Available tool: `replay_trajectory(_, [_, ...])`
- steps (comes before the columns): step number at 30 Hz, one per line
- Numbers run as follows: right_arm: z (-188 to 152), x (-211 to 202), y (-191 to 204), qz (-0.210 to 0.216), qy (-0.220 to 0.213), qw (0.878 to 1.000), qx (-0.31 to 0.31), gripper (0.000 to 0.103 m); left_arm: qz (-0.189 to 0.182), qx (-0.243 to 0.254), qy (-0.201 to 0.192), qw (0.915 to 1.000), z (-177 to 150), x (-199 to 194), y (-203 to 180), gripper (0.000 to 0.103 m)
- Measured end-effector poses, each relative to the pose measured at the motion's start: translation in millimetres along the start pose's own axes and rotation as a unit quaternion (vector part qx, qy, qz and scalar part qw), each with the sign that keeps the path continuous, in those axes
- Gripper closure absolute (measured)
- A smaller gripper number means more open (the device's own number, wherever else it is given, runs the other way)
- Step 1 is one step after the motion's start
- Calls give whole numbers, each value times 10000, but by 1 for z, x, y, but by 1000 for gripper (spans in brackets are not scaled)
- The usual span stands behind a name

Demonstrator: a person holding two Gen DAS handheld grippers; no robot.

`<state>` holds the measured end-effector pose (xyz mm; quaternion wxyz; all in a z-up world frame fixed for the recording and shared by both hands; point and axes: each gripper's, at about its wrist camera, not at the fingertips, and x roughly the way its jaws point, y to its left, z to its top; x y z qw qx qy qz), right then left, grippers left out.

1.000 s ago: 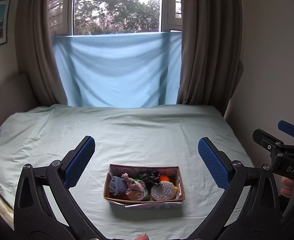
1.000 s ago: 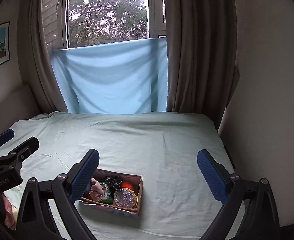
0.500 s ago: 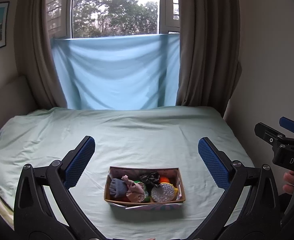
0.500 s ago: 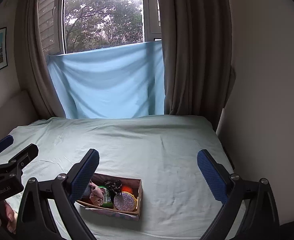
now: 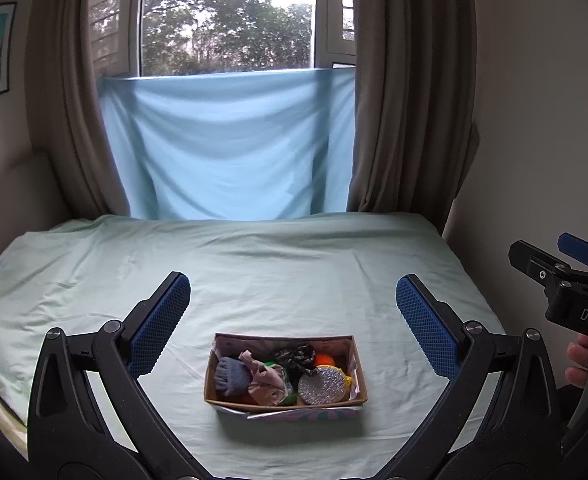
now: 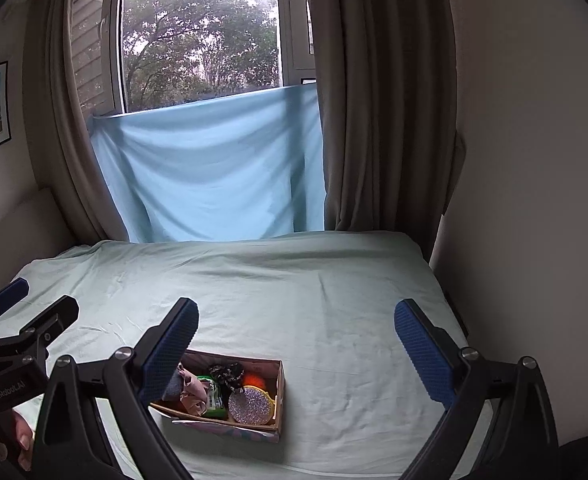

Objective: Organize soft objects

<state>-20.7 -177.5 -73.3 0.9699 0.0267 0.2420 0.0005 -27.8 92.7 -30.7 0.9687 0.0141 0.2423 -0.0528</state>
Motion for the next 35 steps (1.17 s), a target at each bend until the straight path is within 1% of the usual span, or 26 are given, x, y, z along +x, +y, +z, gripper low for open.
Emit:
replay_trajectory(16, [3,0,1,-131,-88,9998,-73,5,-37,58,-74,9999,1,-1,-4,0])
replay_trajectory(27, [5,4,3,-98,-82,9999,-40,5,-44,99,-104,9999,2,2,-5,0])
replay_trajectory(33, [9,10,5,-108,-69,9999,-50,5,-141,183,-153,9996,4,7,-8,0])
replay_trajectory(35, [11,13,5,-111,-47,9999,-52,5,-82,193,-178,9996,5,8,-8,0])
